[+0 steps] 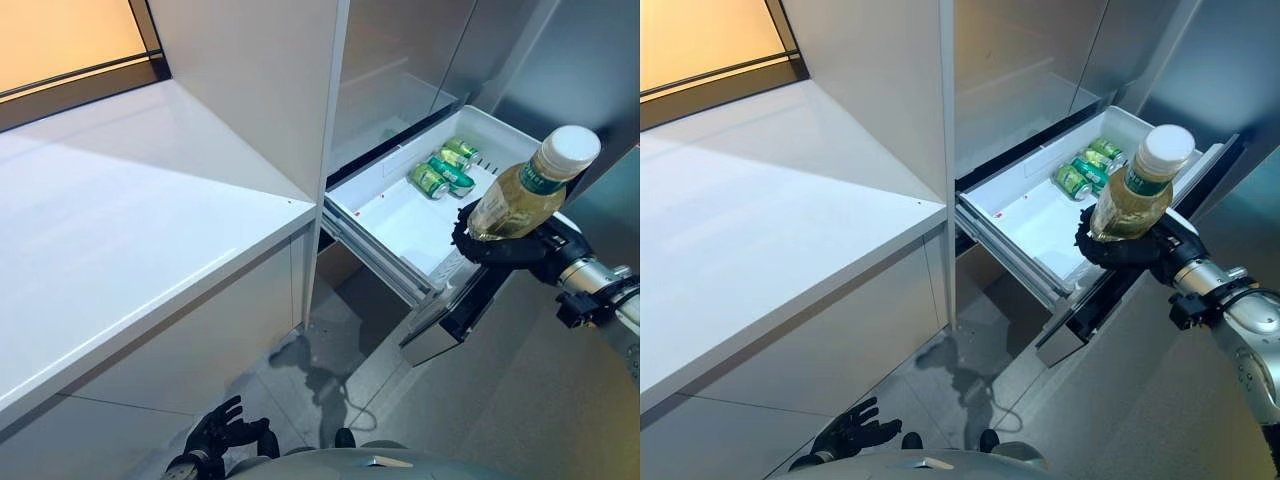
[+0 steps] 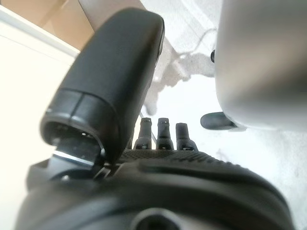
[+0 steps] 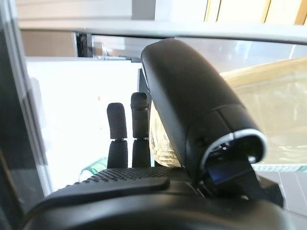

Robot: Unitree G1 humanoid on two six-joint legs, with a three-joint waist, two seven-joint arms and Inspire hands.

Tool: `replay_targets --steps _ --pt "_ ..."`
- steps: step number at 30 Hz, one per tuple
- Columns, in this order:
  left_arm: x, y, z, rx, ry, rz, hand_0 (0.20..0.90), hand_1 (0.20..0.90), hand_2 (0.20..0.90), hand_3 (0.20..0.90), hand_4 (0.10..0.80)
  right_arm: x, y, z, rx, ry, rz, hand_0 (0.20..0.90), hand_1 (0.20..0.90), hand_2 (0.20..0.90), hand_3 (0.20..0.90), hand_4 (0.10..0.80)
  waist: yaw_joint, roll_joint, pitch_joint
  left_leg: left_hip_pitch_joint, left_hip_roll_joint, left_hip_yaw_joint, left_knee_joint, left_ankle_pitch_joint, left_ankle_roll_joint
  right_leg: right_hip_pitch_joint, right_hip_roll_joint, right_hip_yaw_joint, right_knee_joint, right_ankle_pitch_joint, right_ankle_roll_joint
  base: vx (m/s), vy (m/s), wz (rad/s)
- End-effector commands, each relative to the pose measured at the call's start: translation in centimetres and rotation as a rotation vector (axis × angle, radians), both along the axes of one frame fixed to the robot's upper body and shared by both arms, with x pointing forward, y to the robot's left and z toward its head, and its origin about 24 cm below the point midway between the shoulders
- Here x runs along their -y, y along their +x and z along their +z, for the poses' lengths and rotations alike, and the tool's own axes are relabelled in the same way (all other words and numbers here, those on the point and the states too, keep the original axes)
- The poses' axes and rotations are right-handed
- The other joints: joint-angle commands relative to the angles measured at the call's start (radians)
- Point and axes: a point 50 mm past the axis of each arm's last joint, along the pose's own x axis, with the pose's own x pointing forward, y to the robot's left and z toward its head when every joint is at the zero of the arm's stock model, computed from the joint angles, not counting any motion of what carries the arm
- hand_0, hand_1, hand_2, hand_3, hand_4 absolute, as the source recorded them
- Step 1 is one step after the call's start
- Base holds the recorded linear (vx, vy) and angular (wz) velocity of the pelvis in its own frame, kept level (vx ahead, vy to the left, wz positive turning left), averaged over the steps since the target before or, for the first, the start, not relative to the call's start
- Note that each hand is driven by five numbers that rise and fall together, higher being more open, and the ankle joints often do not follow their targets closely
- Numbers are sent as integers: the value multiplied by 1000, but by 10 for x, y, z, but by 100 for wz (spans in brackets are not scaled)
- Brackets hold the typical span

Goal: Put drinks into fridge and close the fridge

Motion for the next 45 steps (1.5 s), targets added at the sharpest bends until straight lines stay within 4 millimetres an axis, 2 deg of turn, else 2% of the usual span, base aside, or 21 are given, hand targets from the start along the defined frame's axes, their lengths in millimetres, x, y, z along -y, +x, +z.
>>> replay_targets --steps 1,7,12,18,24,28,32,34,38,41,45 --pt "-19 -17 0 -60 92 -46 900 900 900 900 800 -6 20 101 411 9 46 300 300 300 200 100 76 -44 -49 11 -29 -21 2 -101 21 -61 25 -21 15 66 68 92 -49 0" --pt "-27 -26 0 -99 151 -47 900 900 900 900 800 7 43 96 310 11 -15 300 300 300 200 100 116 -71 -49 6 -27 -42 2 -99 23 -55 29 -37 11 62 64 113 -49 2" --pt "-40 -29 4 -124 209 -48 900 900 900 900 800 28 61 76 174 36 -134 300 300 300 200 100 163 -97 -28 -4 -22 -68 11 -97 23 -47 33 -53 12 60 60 123 -88 16" --pt "-57 -28 11 -128 277 -54 900 900 900 900 800 44 70 57 42 6 -219 300 300 300 200 100 205 -113 9 -27 -15 -94 16 -87 20 -55 36 -67 13 65 57 57 -95 17" --pt "-70 -10 21 -65 324 -59 900 900 900 900 800 61 77 39 -84 -43 -313 300 300 300 200 100 243 -97 81 -81 -15 -119 20 -68 19 -98 36 -85 18 75 50 -56 -46 10" --pt "-71 -4 24 -37 325 -63 900 900 900 900 800 69 76 28 -173 -87 -333 300 300 300 200 100 258 -86 111 -101 -17 -131 21 -59 17 -113 33 -98 21 78 49 -66 -24 10" --pt "-72 4 28 0 325 -68 900 900 900 900 800 85 70 10 -320 -160 -389 300 300 300 200 100 277 -71 150 -128 -21 -142 23 -47 17 -135 30 -111 29 79 45 -51 -14 10" --pt "-72 16 33 0 320 -63 900 900 900 900 800 95 63 -1 -431 -190 -438 300 300 300 200 100 283 -60 158 -132 -25 -148 25 -42 15 -136 25 -119 32 78 45 46 15 8" --pt "-84 42 46 -8 328 -44 900 900 900 900 800 119 50 9 -544 -239 -478 300 300 300 200 100 293 -54 160 -144 -22 -152 32 -41 16 -145 25 -124 39 76 40 55 -27 7" --pt "-90 57 52 -2 329 -28 900 900 900 900 800 122 50 19 -588 -275 -495 300 300 300 200 100 293 -51 172 -163 -21 -153 35 -36 15 -163 26 -124 43 78 37 -32 -15 -1" --pt "-94 72 59 21 322 -18 900 900 900 900 800 124 46 20 -691 -299 -519 300 300 300 200 100 299 -46 201 -191 -23 -160 38 -27 14 -184 25 -131 47 81 33 -53 -19 1"
